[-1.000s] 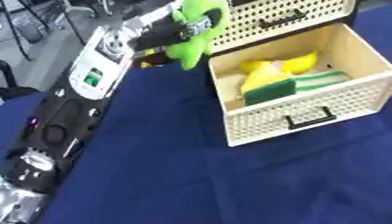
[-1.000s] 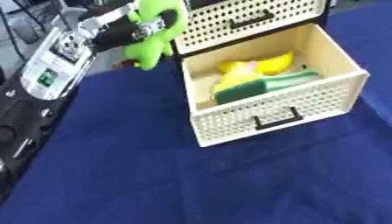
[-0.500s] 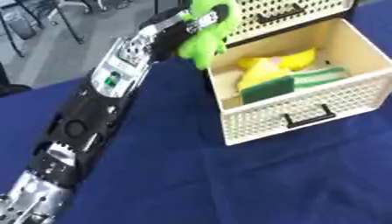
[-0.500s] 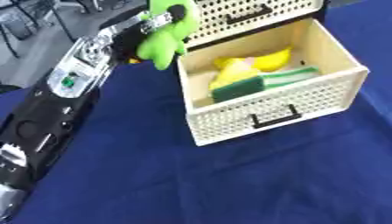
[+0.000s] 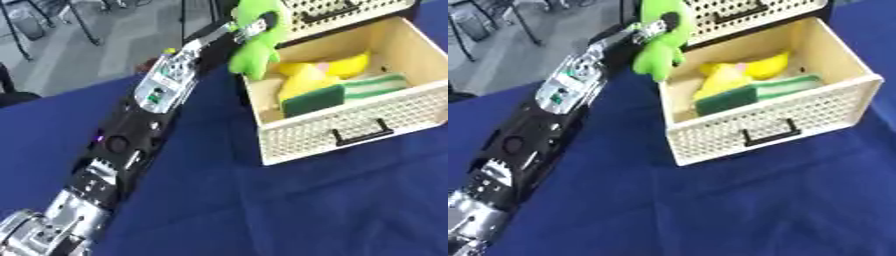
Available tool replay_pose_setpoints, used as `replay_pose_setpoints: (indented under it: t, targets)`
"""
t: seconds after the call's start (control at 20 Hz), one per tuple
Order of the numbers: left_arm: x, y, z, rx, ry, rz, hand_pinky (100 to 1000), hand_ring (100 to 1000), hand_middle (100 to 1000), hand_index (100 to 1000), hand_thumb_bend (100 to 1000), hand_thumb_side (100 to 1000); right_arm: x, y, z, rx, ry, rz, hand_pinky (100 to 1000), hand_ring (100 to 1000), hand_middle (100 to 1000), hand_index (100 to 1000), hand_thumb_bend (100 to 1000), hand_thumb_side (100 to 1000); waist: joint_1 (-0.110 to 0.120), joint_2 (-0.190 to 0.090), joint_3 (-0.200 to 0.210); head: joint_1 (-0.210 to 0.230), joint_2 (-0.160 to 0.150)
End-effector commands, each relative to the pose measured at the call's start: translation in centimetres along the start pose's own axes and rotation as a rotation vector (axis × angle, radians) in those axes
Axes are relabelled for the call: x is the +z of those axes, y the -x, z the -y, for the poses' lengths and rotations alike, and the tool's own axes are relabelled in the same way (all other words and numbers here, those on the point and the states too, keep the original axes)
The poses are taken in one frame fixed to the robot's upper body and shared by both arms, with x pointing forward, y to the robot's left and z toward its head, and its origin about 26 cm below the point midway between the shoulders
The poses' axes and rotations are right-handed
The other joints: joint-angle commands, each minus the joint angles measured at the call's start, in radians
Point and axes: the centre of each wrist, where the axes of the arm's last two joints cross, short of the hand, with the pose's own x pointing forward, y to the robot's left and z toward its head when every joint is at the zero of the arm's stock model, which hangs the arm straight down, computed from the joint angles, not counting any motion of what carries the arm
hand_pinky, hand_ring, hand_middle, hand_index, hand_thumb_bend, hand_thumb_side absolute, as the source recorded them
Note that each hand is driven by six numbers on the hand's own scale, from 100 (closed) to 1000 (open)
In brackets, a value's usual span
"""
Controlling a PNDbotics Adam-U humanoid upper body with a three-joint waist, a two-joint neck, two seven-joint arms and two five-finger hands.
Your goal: Pick up objects from table and place into drawer.
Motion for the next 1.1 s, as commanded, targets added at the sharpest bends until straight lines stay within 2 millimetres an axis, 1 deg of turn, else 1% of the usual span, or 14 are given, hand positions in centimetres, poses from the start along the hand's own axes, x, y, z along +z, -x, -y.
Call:
replay_pose_setpoints:
  t: [0.05, 0.1, 0.15, 0.2, 0.3, 0.35, 0.4, 0.45, 0.55, 0.85, 1.05, 1.1]
  targets:
    - [-0.5, -0.7, -0.7, -0.071, -0.015, 0.015, 427, 674, 710, 829, 349, 985, -0.7, -0.6, -0.4, -0.025, -0.006, 0.027, 407, 521, 455, 744, 100, 1000, -0.013, -0.017, -0.004, 0.011, -0.016]
    - [-0.6, -0.7, -0.7, -0.087, -0.012, 0.021, 486, 729, 765, 876, 394, 1000, -0.7, -0.6, -0.5, -0.028, -0.007, 0.026, 406, 521, 455, 744, 100, 1000, -0.013, -0.016, -0.006, 0.012, -0.018]
    - [-0.6, -0.6, -0.6, -0.102, -0.008, 0.030, 570, 792, 834, 953, 444, 1000, -0.7, -0.6, -0.5, -0.030, -0.008, 0.025, 406, 521, 455, 744, 100, 1000, -0.013, -0.015, -0.008, 0.013, -0.018]
    - [-0.6, -0.5, -0.6, -0.116, 0.004, 0.045, 621, 826, 878, 984, 468, 1000, -0.8, -0.6, -0.5, -0.032, -0.007, 0.025, 406, 520, 455, 743, 100, 1000, -0.013, -0.015, -0.009, 0.013, -0.018]
    - [-0.3, -0.2, -0.8, -0.128, 0.020, 0.074, 664, 853, 930, 1000, 451, 1000, -0.7, -0.6, -0.5, -0.031, -0.006, 0.024, 405, 520, 455, 743, 100, 1000, -0.013, -0.015, -0.009, 0.009, -0.015]
    - [-0.1, 0.0, -0.9, -0.126, 0.025, 0.087, 668, 856, 934, 1000, 443, 1000, -0.7, -0.6, -0.5, -0.030, -0.006, 0.023, 405, 520, 455, 743, 100, 1000, -0.013, -0.015, -0.009, 0.006, -0.012]
    - [0.1, 0.2, -1.0, -0.118, 0.031, 0.095, 705, 878, 971, 1000, 364, 1000, -0.7, -0.6, -0.4, -0.028, -0.004, 0.022, 405, 520, 455, 743, 100, 1000, -0.013, -0.016, -0.008, 0.001, -0.009]
    - [0.3, 0.3, -1.1, -0.109, 0.041, 0.102, 717, 885, 986, 1000, 349, 1000, -0.7, -0.6, -0.4, -0.027, -0.002, 0.020, 405, 520, 455, 742, 100, 1000, -0.013, -0.016, -0.007, -0.003, -0.006]
    - [0.6, 0.5, -1.4, -0.083, 0.065, 0.126, 754, 912, 1000, 1000, 280, 1000, -0.6, -0.6, -0.4, -0.026, 0.000, 0.016, 405, 519, 454, 742, 100, 1000, -0.013, -0.018, -0.004, -0.012, 0.000]
    - [1.2, -0.2, -2.1, -0.005, 0.138, 0.211, 753, 910, 1000, 1000, 242, 1000, -0.5, -0.5, -0.3, -0.018, 0.001, 0.005, 404, 518, 453, 741, 100, 1000, -0.013, -0.019, 0.007, -0.032, 0.006]
    - [1.7, -1.0, -2.7, 0.035, 0.130, 0.256, 727, 888, 991, 1000, 267, 1000, -0.3, -0.5, -0.2, -0.013, -0.003, 0.000, 403, 517, 453, 740, 100, 1000, -0.013, -0.020, 0.012, -0.042, 0.006]
    - [1.7, -1.4, -2.9, 0.043, 0.120, 0.271, 718, 877, 974, 1000, 284, 1000, -0.3, -0.5, -0.2, -0.011, -0.004, -0.001, 403, 517, 453, 740, 100, 1000, -0.013, -0.021, 0.014, -0.044, 0.006]
